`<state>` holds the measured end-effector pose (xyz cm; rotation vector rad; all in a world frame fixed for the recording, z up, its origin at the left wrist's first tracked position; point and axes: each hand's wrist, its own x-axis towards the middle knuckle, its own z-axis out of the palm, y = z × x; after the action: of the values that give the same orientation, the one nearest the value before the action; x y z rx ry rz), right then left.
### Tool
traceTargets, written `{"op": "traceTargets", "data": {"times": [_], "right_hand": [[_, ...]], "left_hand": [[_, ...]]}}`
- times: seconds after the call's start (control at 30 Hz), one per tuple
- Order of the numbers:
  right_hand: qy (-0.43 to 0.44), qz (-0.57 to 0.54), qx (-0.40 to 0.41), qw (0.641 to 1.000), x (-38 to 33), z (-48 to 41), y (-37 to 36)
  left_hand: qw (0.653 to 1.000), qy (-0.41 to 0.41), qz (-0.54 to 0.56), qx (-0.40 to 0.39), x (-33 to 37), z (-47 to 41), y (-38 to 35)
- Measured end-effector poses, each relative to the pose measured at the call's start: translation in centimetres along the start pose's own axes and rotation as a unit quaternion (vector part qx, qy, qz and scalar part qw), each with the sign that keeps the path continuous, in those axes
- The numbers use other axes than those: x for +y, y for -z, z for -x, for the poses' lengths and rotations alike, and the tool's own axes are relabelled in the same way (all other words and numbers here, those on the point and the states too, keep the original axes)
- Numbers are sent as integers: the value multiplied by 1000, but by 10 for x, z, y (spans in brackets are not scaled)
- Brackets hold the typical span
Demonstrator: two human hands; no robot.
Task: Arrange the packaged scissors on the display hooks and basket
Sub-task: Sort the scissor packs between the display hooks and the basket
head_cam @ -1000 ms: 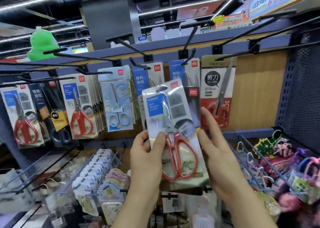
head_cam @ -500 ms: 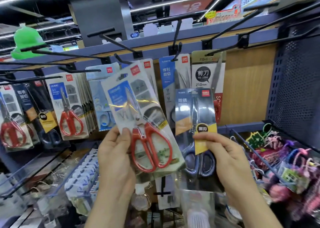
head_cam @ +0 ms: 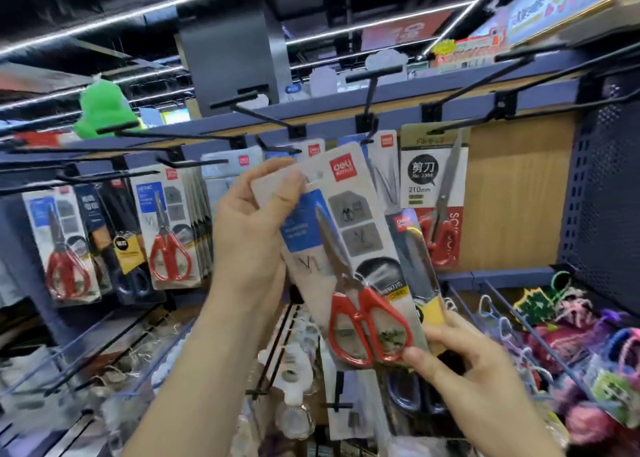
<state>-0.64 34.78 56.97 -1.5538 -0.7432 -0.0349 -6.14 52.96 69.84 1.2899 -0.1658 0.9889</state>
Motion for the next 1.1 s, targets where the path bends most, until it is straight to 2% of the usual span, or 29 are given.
{"op": "traceTargets", "data": {"times": [0.17,0.4,0.57,0.7,0.87,0.97,1.1], "right_hand": [[-6,-1,13,1000,-1,-1,-1],[6,-40,33,999,5,-5,5],[-4,-15,25,1000,10,-4,8],[-19,-29,53,998,4,-1,8],[6,-59,57,997,3,-3,17],[28,-85,31,996,-1,-5,20],[3,-175,-4,985,-10,-8,16]], "left_hand": [[989,-52,-123,-65,21,-20,-25],[978,-88,-172,-73,28,-34,-46],[979,-59,-173,-88,31,-37,-37],[950,-89,-265,-139,40,-44,-27],[951,-125,-265,-100,49,-41,1],[952,-94,-279,-82,53,-34,20],[941,-51,-331,-56,48,-18,38]]}}
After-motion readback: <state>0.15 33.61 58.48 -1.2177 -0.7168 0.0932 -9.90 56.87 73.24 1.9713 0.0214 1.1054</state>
